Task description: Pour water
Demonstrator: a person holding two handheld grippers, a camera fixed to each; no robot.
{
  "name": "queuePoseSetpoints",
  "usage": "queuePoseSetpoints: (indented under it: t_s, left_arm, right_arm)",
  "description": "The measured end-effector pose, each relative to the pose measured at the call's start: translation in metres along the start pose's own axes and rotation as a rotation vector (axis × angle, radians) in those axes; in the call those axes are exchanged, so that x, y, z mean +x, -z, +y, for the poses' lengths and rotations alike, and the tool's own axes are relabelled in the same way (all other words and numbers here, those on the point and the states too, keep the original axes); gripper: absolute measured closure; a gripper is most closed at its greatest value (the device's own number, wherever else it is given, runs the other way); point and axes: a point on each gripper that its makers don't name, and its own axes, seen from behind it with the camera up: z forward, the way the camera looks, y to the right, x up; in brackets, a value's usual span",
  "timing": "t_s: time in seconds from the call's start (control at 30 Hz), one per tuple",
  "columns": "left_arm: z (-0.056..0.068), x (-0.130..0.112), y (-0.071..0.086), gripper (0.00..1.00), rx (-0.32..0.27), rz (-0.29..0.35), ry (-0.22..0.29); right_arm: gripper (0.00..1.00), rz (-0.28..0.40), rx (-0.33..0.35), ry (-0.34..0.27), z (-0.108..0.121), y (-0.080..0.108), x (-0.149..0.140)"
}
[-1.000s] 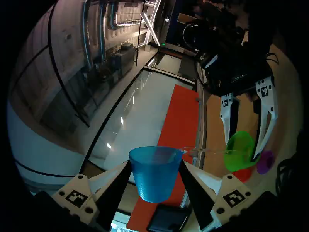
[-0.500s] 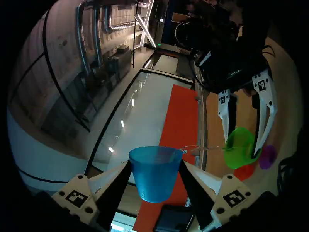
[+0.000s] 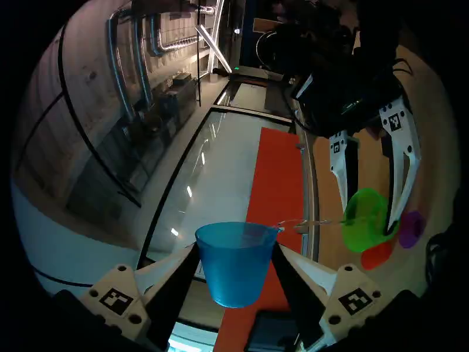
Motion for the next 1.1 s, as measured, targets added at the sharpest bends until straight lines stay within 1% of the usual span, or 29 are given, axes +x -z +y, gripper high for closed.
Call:
queuePoseSetpoints:
  t_s: [0.27,0.57,0.9,1.1]
  left_arm:
    - [0.001,0.002,0.000,0.15,0.004,0.006,-0.031]
    - [0.000,0.006,-0.001,0.15,0.011,0.014,-0.085]
    - [0.001,0.013,-0.003,0.15,0.018,0.023,-0.148]
    - [0.001,0.015,-0.004,0.15,0.025,0.028,-0.174]
  right_arm:
    - [0.09,0.004,-0.002,0.000,0.001,0.000,0.001]
    - [0.09,0.007,-0.005,-0.001,0.003,0.000,0.000]
    - [0.09,0.011,-0.008,-0.002,0.005,0.000,0.001]
    - [0.09,0.014,-0.010,-0.004,0.006,0.001,0.001]
